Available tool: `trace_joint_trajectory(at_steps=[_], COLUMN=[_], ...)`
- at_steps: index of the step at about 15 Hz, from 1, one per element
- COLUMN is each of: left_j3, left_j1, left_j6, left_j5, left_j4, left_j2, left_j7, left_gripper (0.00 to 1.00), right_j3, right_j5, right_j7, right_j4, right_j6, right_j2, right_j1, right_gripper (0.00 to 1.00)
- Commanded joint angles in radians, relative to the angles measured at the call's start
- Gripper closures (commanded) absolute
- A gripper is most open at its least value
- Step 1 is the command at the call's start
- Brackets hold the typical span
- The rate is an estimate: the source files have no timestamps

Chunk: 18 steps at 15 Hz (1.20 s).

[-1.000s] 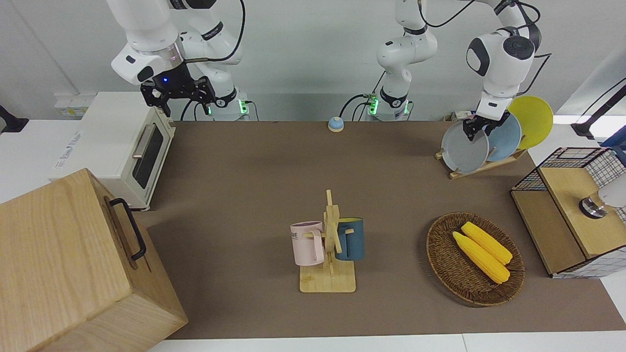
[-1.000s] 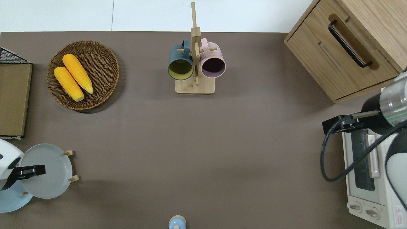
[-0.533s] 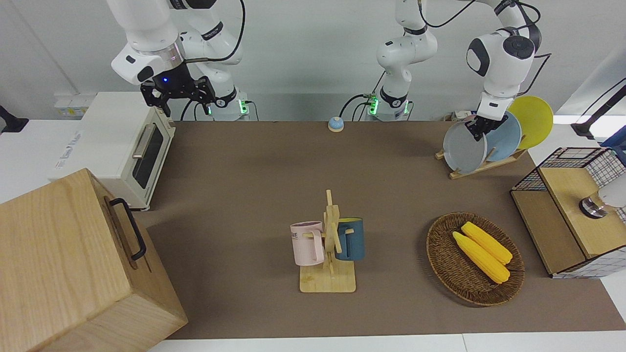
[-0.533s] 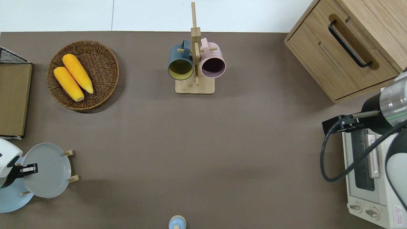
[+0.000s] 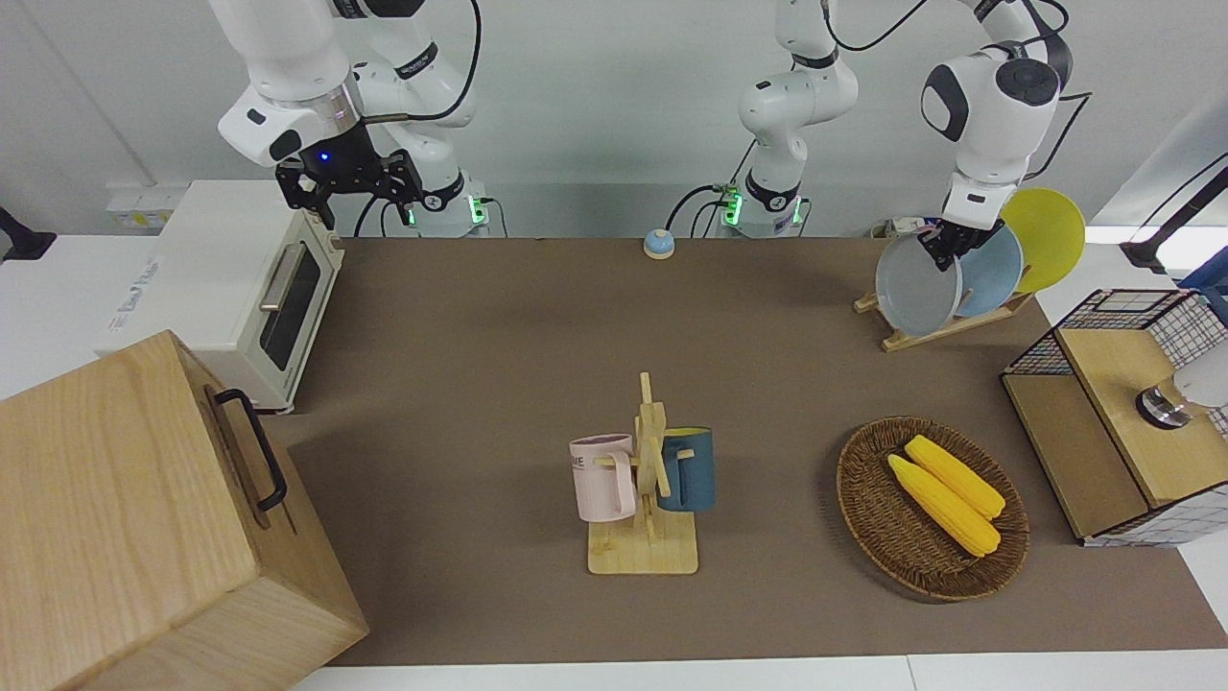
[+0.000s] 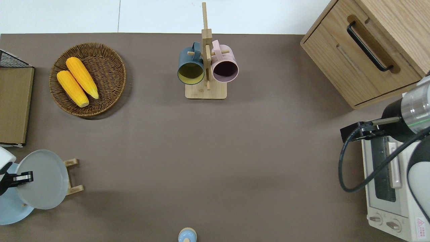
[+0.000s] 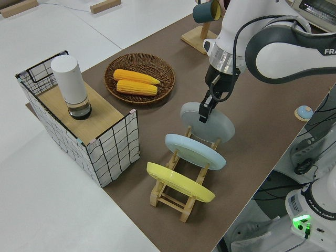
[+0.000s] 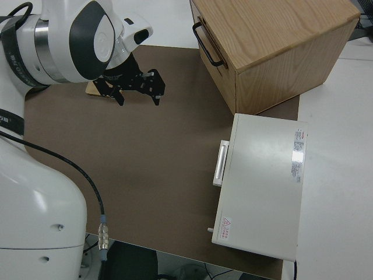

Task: Pick gray plate from low plate rack and place it on table with left arm
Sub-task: 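Lift the gray plate out of the rack with the left gripper, then carry the plate away from the rack and lower it onto the table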

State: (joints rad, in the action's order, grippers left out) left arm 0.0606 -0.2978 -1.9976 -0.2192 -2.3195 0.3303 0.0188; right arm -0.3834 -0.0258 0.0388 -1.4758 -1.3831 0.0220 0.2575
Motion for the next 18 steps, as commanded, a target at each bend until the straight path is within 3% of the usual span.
trace_joint_trajectory(at_steps=[1,4,6,9,18], left_j3=[0.01,0.015,0.015,0.015,0.016], left_j1=[0.009,0.02,0.028,0.04,0.084], left_j6=[0.132,0.238,0.249,0.241,0.235], left_j5=[-0.022,-0.009,0.006,0.177,0.498], left_j4=[0.106,0.202,0.21,0.21,0.192], left_j2=[-0.001,-0.001,-0.001,-0.028,-0.12], left_j7=[0.001,-0.029,-0.031,-0.103,-0.318], left_gripper=[1.0,1.0,1.0,1.0,1.0], right_j3=[-0.02,-0.022,-0.022,-0.022,-0.022], right_j5=[-0.006,-0.006,-0.006,-0.006,-0.006], right_j7=[0.012,0.012,0.012,0.012,0.012], right_j4=[0.008,0.008,0.006,0.008,0.006], right_j6=[0.013,0.012,0.012,0.013,0.012], right_j2=[-0.002,-0.002,-0.002,-0.002,-0.002], right_j1=[0.025,0.025,0.025,0.025,0.025], right_gripper=[0.017,0.017,0.017,0.017,0.017])
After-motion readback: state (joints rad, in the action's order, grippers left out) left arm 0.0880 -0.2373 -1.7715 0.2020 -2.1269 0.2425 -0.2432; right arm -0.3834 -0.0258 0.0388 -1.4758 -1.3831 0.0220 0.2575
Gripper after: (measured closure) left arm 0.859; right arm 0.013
